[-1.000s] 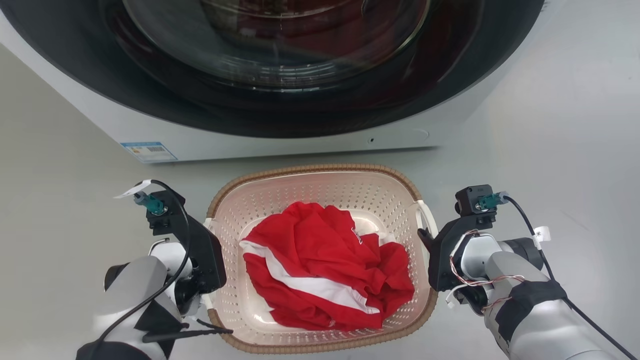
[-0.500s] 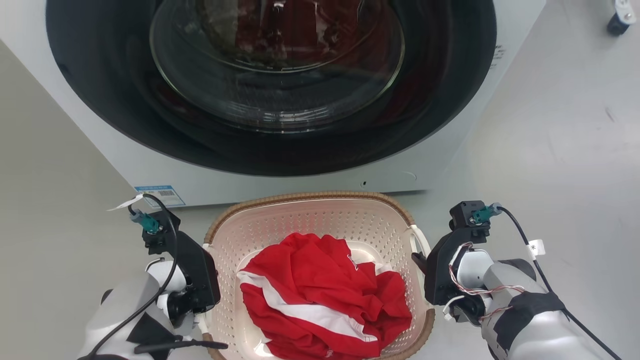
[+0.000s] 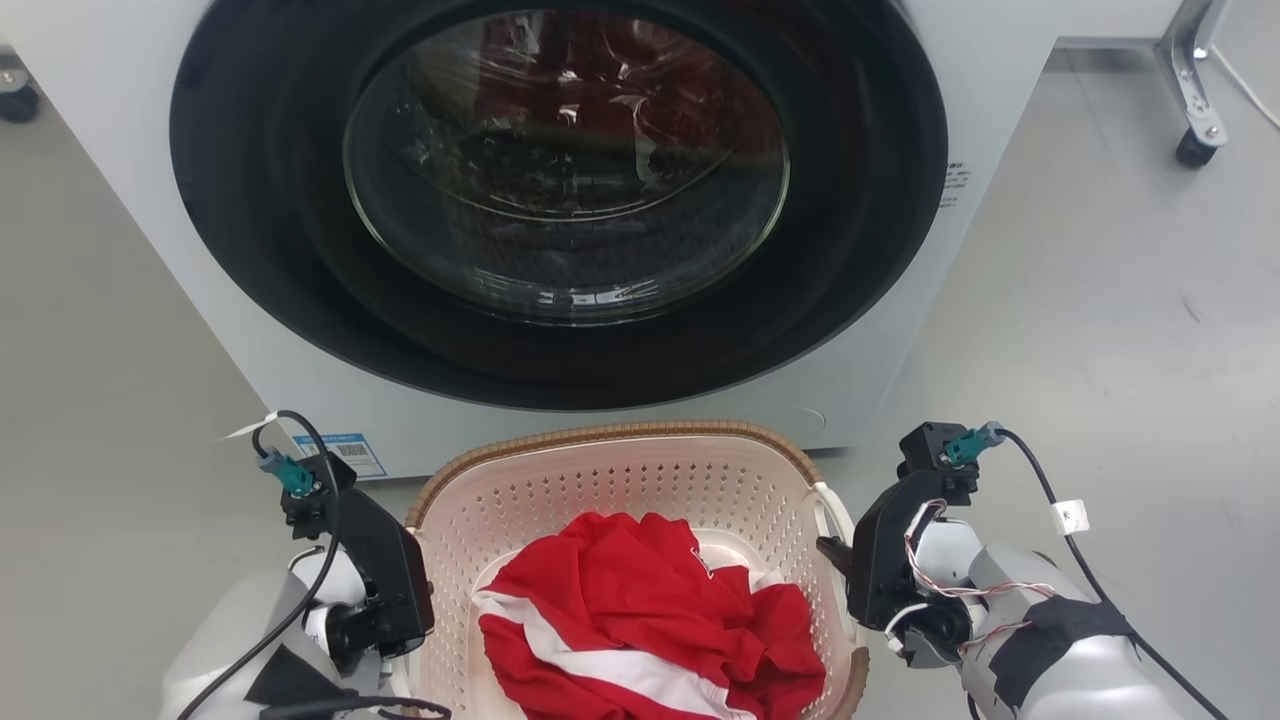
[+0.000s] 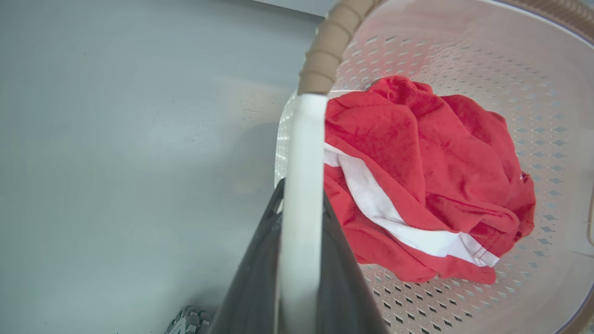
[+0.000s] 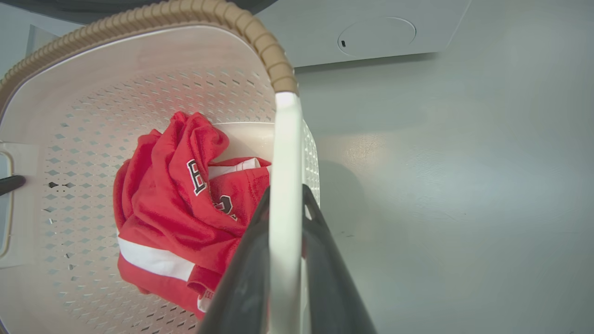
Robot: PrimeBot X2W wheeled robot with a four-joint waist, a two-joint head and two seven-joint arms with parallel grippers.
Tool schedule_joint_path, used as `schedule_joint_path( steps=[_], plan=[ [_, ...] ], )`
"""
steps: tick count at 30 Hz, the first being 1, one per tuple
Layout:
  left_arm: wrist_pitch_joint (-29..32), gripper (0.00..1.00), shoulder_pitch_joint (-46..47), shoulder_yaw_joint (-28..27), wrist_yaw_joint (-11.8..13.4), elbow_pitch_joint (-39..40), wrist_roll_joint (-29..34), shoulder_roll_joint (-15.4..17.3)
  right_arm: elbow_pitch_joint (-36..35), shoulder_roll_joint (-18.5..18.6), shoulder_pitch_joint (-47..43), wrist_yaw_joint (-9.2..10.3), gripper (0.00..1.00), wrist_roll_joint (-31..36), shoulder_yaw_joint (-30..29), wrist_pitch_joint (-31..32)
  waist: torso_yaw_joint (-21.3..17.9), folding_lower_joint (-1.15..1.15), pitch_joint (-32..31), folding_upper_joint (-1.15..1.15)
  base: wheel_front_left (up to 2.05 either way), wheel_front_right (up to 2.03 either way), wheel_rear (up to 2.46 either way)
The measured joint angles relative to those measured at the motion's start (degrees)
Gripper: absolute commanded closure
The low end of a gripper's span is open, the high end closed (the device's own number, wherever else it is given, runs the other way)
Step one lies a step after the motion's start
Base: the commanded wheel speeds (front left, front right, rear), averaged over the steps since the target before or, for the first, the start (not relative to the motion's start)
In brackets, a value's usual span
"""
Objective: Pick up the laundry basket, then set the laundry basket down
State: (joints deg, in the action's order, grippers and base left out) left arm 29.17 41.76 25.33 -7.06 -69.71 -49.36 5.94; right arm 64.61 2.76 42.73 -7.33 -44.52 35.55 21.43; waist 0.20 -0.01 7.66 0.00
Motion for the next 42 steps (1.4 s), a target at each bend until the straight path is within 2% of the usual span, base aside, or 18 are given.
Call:
schedule_joint_path(
  steps=[16, 42],
  plan=[
    [3.01, 1.0, -1.32, 0.04, 0.0, -1.11, -1.11, 0.23, 0.37, -0.08, -2.19, 0.0, 1.0, -5.63, 1.4, 3.81, -0.21, 0.0, -5.26, 0.0, 0.0, 0.0, 0.0],
    [3.57, 1.0, -2.61, 0.6, 0.0, -1.64, -3.03, 0.23, 0.9, -0.04, -2.55, 0.36, 1.0, -9.57, 4.07, 5.75, -0.56, 0.0, -6.41, 0.01, 0.0, 0.0, 0.0]
  ],
)
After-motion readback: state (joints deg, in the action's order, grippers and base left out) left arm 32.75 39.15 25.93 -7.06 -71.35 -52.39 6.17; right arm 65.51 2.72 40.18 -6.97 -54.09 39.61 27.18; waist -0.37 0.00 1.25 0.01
